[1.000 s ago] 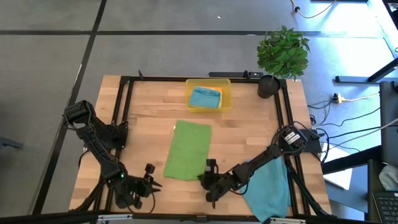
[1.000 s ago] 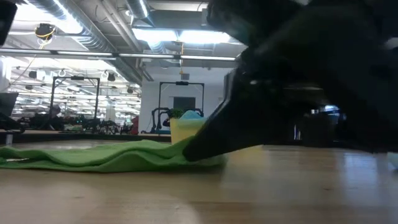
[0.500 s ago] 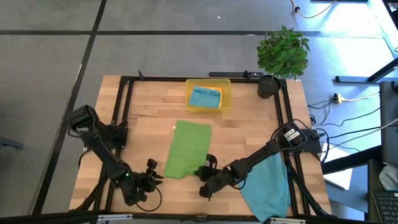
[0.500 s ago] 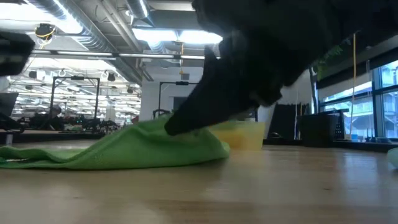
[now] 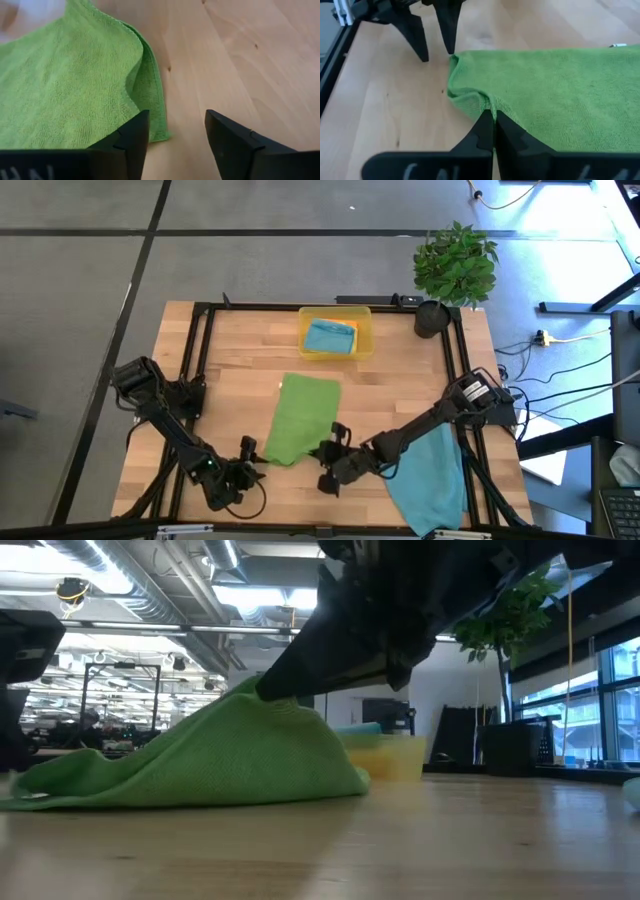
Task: Fold microfiber towels
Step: Fold the green microfiber cloth
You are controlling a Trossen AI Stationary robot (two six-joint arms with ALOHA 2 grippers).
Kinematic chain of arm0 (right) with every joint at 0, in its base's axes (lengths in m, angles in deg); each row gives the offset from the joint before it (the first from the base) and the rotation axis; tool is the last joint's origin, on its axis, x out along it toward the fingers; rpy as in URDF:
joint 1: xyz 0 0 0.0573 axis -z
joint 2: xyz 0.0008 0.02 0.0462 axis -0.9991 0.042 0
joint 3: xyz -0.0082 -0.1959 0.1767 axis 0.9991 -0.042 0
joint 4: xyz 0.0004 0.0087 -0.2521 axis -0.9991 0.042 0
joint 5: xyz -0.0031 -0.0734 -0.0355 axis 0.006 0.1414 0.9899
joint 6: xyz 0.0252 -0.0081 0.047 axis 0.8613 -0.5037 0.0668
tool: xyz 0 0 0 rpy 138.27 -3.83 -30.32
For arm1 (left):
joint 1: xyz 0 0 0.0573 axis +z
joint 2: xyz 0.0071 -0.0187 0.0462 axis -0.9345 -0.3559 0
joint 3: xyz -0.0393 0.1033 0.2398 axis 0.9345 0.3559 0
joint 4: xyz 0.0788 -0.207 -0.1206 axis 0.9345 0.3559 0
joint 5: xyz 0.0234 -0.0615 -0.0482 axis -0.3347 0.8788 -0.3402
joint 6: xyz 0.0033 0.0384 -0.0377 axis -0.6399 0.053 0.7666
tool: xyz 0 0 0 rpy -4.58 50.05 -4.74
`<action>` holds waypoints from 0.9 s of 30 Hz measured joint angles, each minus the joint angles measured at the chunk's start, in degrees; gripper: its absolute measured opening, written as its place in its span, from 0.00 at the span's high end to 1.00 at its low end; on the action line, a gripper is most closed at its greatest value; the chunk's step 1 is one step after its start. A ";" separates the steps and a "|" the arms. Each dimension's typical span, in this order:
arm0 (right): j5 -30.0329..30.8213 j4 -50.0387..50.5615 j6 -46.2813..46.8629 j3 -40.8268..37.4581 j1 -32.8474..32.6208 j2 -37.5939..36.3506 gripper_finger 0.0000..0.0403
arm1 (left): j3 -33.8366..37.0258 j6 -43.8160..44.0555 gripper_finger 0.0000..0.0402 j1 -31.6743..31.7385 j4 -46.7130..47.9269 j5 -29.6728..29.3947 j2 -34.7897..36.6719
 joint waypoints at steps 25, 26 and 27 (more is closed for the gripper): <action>-0.09 -0.13 4.00 0.00 3.72 -0.66 1.00 | -1.51 -1.95 0.47 -0.04 3.32 -3.64 0.33; -0.10 0.22 4.00 0.00 3.91 -0.98 1.00 | -1.51 -1.91 0.47 -0.04 3.61 -3.64 0.33; -0.12 0.19 4.00 0.00 4.13 -1.17 1.00 | -1.51 -1.60 0.47 0.05 4.07 -3.64 0.33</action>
